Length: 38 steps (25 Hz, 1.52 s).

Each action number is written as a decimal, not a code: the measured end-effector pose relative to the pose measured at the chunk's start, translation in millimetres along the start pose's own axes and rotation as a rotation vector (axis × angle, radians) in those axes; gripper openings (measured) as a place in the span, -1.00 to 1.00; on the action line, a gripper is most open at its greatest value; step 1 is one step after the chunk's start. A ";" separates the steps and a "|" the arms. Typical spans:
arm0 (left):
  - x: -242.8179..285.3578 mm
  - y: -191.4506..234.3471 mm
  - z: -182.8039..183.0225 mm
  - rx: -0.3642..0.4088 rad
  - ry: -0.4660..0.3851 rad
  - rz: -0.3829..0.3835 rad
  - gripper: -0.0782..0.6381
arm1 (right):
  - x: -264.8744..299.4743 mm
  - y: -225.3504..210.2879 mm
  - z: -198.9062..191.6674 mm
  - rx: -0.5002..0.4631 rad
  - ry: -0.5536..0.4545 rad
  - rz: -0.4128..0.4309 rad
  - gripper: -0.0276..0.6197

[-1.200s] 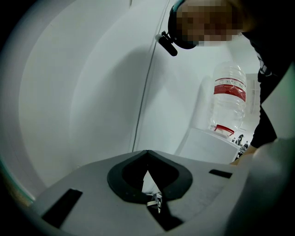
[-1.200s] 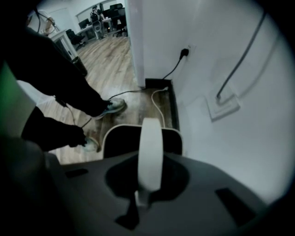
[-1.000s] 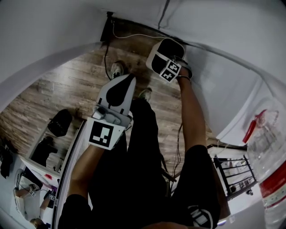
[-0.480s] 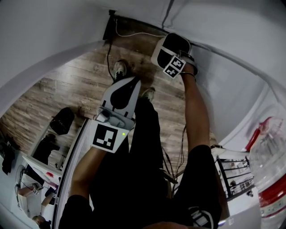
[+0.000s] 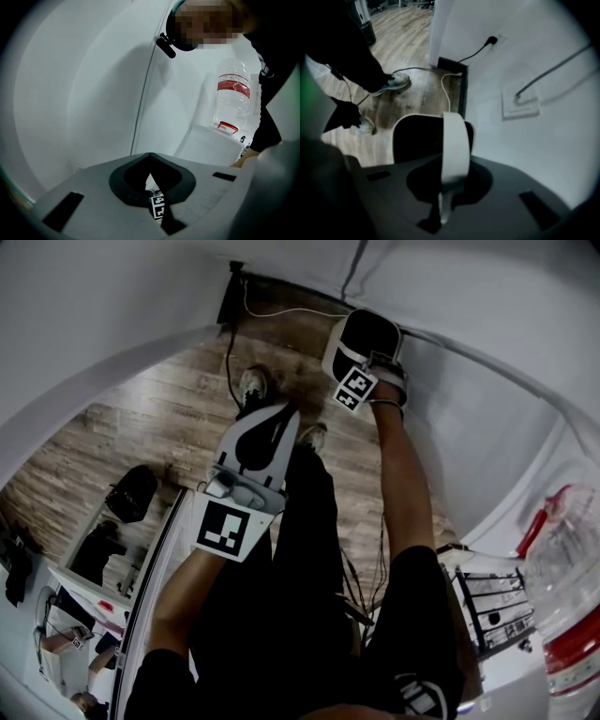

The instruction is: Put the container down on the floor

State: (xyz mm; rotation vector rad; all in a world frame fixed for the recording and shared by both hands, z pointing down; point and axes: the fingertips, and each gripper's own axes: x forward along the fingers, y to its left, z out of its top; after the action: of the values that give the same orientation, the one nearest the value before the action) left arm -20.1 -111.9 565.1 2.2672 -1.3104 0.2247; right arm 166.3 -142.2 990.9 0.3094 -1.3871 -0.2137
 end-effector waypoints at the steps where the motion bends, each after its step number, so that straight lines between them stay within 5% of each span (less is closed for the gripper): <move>1: -0.3 0.4 -0.5 0.000 0.000 -0.001 -0.70 | 0.4 1.5 -0.4 0.001 0.010 -0.008 -0.82; 11: -4.4 5.9 -3.2 -0.016 -0.004 0.008 -0.70 | 10.2 25.3 4.4 0.122 0.019 0.070 -0.82; 23: -10.8 10.8 -4.5 -0.025 -0.011 0.025 -0.70 | 8.9 26.5 32.7 0.158 -0.063 0.098 -0.81; 33: -12.5 10.7 -11.3 -0.039 -0.004 0.032 -0.70 | 10.6 29.5 29.5 -0.033 -0.048 0.084 -0.81; 38: -10.1 10.2 -11.6 -0.037 0.004 0.024 -0.70 | 11.1 33.9 25.0 -0.054 -0.025 0.096 -0.82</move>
State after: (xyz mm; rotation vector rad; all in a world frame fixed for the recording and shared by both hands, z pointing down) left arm -32.7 -102.4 574.7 2.2199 -1.3300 0.2109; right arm 142.4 -116.1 1016.4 0.1950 -1.4148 -0.1760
